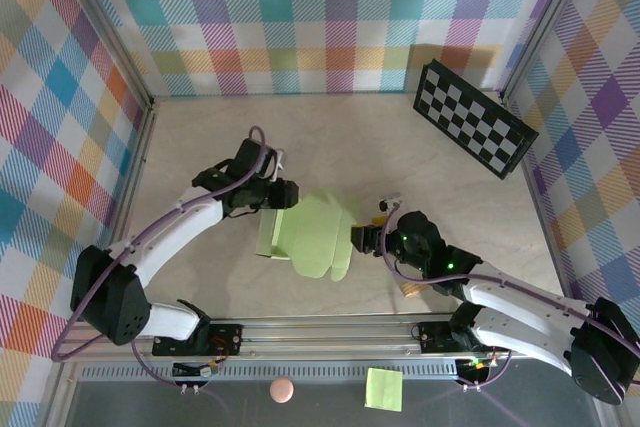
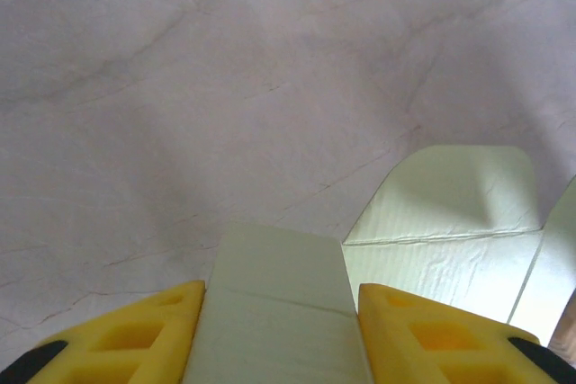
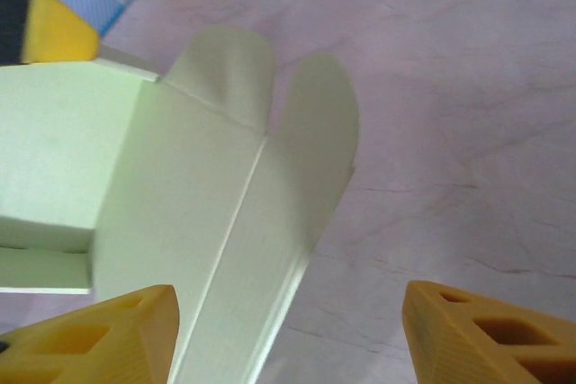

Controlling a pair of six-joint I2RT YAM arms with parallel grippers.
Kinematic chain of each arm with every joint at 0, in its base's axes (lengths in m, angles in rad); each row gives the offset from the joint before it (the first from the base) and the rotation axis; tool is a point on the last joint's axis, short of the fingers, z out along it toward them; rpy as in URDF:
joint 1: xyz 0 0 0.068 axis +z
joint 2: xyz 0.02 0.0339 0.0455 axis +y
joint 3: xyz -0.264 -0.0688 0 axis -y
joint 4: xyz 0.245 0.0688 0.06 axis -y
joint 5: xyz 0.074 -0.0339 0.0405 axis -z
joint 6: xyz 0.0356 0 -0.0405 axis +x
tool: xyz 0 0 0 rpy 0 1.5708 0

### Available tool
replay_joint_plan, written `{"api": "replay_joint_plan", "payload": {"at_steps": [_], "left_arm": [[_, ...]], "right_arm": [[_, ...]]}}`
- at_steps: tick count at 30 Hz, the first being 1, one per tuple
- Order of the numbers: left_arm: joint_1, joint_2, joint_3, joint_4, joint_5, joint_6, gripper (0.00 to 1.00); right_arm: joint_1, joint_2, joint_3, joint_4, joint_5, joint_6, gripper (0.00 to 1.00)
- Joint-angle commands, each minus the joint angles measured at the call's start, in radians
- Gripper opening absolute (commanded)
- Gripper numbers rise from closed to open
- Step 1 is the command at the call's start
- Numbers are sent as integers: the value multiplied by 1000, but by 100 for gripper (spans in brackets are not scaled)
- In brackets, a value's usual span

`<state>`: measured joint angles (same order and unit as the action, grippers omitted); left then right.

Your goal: Fold the paper box

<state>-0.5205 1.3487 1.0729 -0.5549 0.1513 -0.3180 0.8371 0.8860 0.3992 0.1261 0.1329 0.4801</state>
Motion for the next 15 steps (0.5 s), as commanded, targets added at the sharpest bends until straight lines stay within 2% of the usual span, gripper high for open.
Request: {"api": "replay_joint_plan", "payload": {"at_steps": [1, 4, 8, 15], "left_arm": [[31, -49, -35, 93, 127, -73, 28], [42, -73, -48, 112, 161, -97, 28], [48, -95, -55, 137, 182, -117, 28], [55, -94, -65, 144, 174, -115, 28]], "right_arm": [[-4, -17, -26, 78, -120, 14, 67], [-3, 0, -5, 105, -211, 6, 65], [-4, 34, 40, 89, -278, 38, 53], [-3, 33, 66, 46, -269, 84, 38]]}}
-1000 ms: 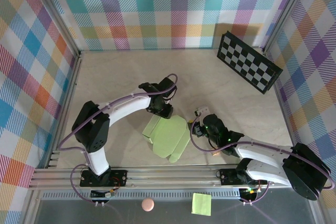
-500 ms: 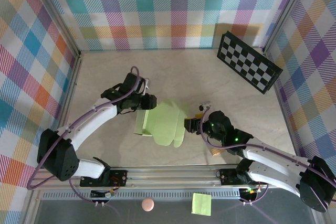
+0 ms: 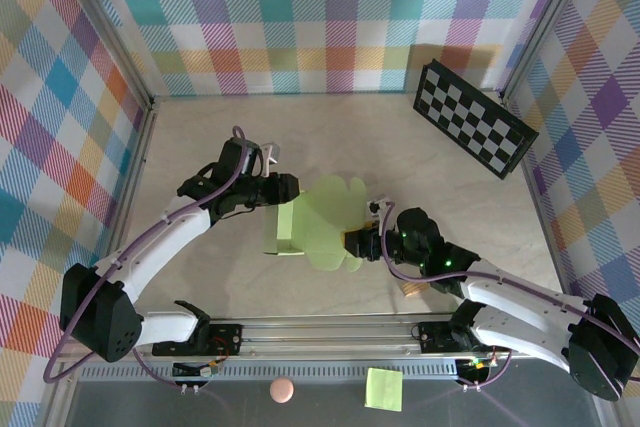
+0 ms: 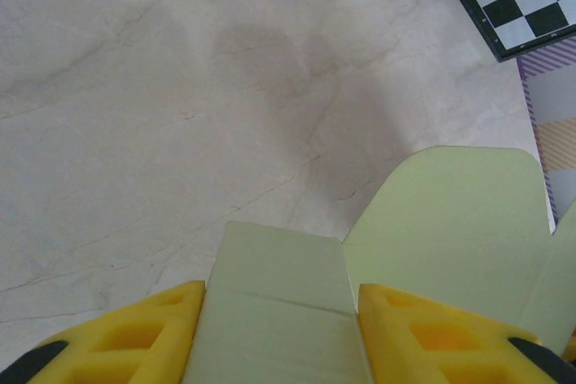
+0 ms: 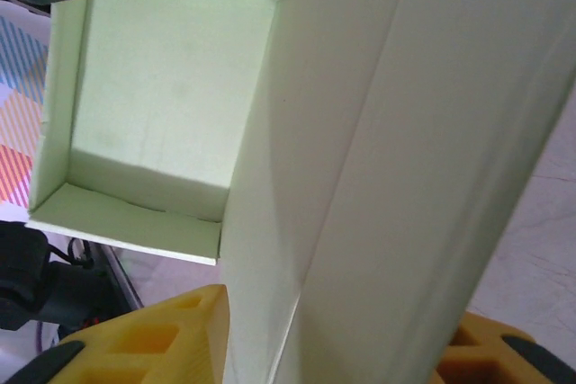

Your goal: Fold the paper box

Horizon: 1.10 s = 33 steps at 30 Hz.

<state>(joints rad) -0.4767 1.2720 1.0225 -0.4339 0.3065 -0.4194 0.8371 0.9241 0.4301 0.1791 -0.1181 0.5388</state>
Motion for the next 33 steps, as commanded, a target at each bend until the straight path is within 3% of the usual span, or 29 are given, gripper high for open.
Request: {"api": "replay_joint_plan", "payload": {"at_steps": [1, 10, 12, 23, 27, 31, 33], "left_arm": [[12, -17, -17, 24, 19, -12, 28], [14, 2, -32, -2, -33, 17, 28], [15, 1, -42, -3, -57, 25, 28], [14, 58, -41, -110, -246, 96, 28], [15, 94, -24, -129, -229, 109, 29], [15, 66, -30, -68, -174, 91, 36], [15, 42, -32, -61, -175, 90, 47]], "right_arm": [[-4, -7, 37, -12, -13, 26, 37], [-4, 6, 108, -116, 48, 0, 11], [-4, 10, 128, -147, 62, -18, 1], [-4, -5, 202, -293, 116, -89, 0], [-4, 28, 238, -319, 93, -112, 0], [-8, 92, 305, -412, 89, -186, 0], [-22, 131, 358, -491, 80, -251, 0]]}}
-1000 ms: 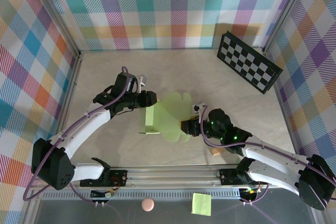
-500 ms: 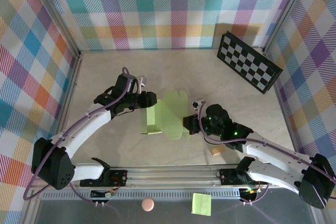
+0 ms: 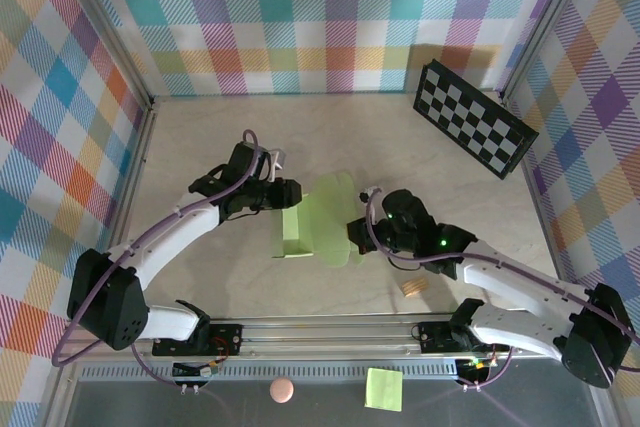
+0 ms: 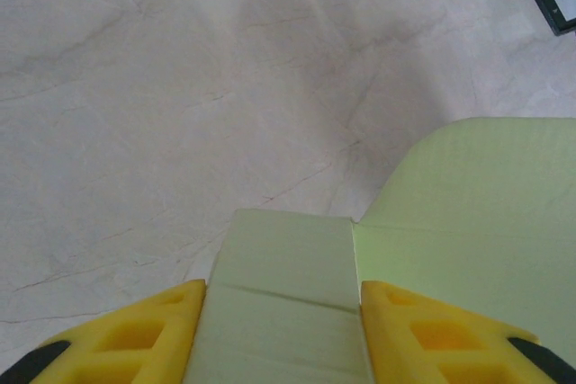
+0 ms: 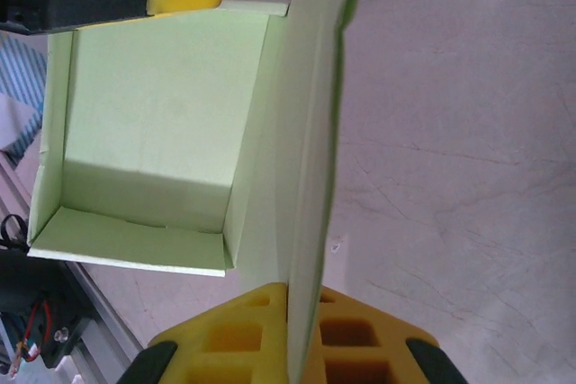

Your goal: Fold the paper box

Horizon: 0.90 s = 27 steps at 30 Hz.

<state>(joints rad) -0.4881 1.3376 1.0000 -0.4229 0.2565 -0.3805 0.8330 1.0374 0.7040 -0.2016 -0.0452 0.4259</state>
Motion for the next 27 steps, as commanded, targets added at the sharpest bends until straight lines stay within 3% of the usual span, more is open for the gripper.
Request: {"api": "replay_joint_plan", "payload": {"at_steps": [1, 3, 6, 15, 27], "left_arm": [[28, -34, -9, -76, -133, 52, 52], [32, -59, -11, -95, -151, 62, 60], [44, -98, -22, -121, -169, 76, 64], [69, -183, -49, -175, -159, 111, 62], [69, -321, -170, -60, -40, 125, 57]], "right_arm": [[-28, 34, 107, -145, -9, -173, 0], [-48, 68, 165, -233, -29, -256, 0], [-64, 118, 253, -364, -70, -409, 0], [-83, 346, 582, -820, -153, -857, 0], [-72, 592, 914, -1057, -143, -1211, 1]]}}
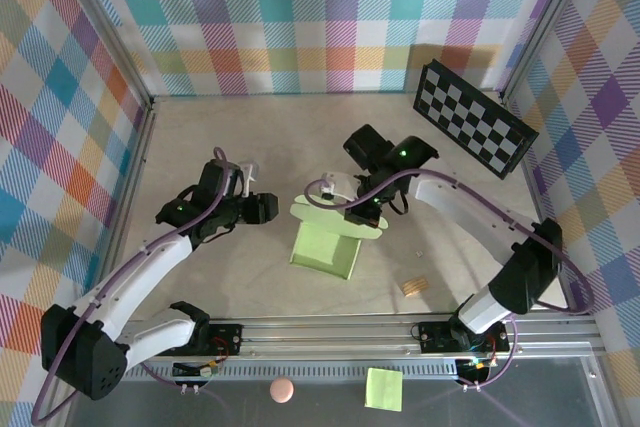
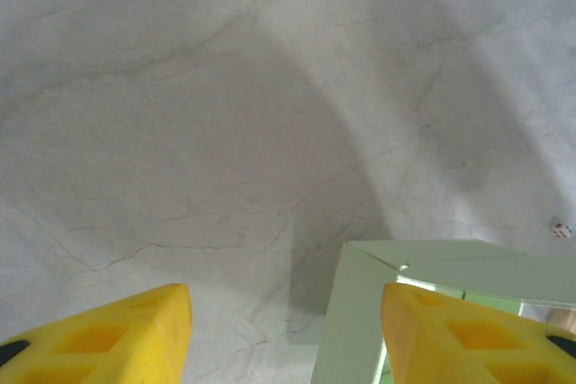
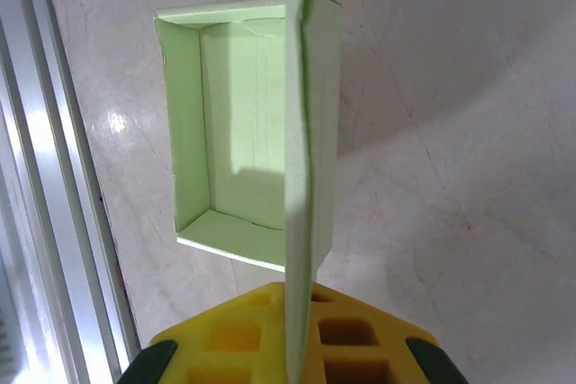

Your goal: Fold the paper box

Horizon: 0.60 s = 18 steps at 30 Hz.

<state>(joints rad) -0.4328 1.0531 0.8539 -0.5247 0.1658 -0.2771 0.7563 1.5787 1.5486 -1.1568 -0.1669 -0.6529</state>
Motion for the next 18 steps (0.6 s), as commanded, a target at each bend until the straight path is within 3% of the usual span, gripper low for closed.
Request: {"api": "replay_joint_plan", "payload": {"at_steps": [1, 11, 18], "left_arm": [[14, -47, -30, 44, 56, 26, 57], [14, -131, -81, 65, 87, 71, 56], [14, -145, -106, 116, 134, 80, 56]], "right_arm": [[5, 70, 90, -116, -27, -149, 3], [25, 320, 286, -143, 41, -204, 2], [21, 236, 226, -28, 22, -151, 18]]}}
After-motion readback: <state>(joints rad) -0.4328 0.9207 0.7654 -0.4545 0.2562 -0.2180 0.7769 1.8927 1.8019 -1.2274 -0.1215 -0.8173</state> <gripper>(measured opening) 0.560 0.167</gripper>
